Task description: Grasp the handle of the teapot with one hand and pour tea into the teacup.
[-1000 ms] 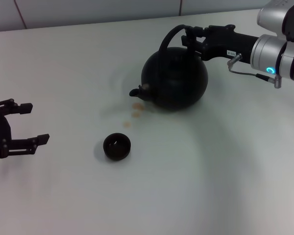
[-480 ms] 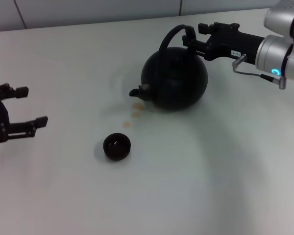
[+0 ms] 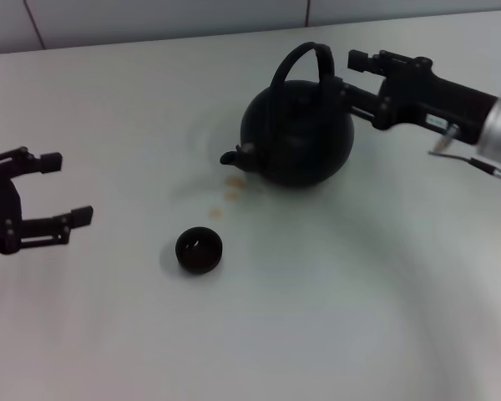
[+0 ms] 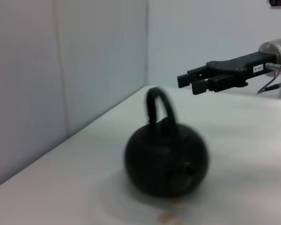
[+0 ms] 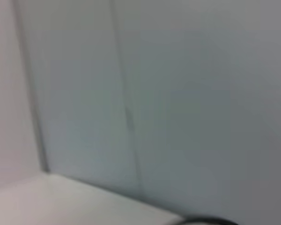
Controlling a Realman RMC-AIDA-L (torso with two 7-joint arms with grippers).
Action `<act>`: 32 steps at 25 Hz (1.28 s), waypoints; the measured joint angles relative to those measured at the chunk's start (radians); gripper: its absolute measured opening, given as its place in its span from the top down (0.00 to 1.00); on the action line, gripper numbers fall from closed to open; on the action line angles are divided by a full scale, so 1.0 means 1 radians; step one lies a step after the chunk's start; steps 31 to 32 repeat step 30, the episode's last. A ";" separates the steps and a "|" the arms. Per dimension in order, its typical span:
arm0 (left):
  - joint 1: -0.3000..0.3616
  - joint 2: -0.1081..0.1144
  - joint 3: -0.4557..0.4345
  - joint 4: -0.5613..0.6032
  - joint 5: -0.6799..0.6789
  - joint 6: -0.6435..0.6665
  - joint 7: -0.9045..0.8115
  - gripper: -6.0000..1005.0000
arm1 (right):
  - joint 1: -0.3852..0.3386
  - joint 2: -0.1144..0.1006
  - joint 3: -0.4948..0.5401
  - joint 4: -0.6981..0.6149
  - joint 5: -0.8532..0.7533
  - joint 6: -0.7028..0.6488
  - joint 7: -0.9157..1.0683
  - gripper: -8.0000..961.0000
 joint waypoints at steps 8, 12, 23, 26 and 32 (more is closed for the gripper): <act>0.003 -0.004 0.004 -0.011 -0.020 0.107 0.000 0.14 | -0.024 -0.005 0.035 0.017 -0.026 -0.321 -0.040 0.41; -0.005 -0.005 0.006 -0.076 -0.065 0.182 0.005 0.14 | -0.024 -0.006 0.030 0.017 -0.096 -0.418 -0.041 0.41; 0.001 -0.006 0.010 -0.138 -0.088 0.225 0.017 0.14 | -0.042 -0.002 0.028 0.019 -0.240 -0.480 -0.095 0.41; 0.003 -0.007 0.011 -0.161 -0.090 0.225 0.041 0.14 | -0.051 -0.001 0.032 0.021 -0.245 -0.481 -0.125 0.41; 0.003 -0.008 0.012 -0.179 -0.094 0.226 0.077 0.14 | -0.047 -0.001 0.034 0.021 -0.251 -0.474 -0.135 0.41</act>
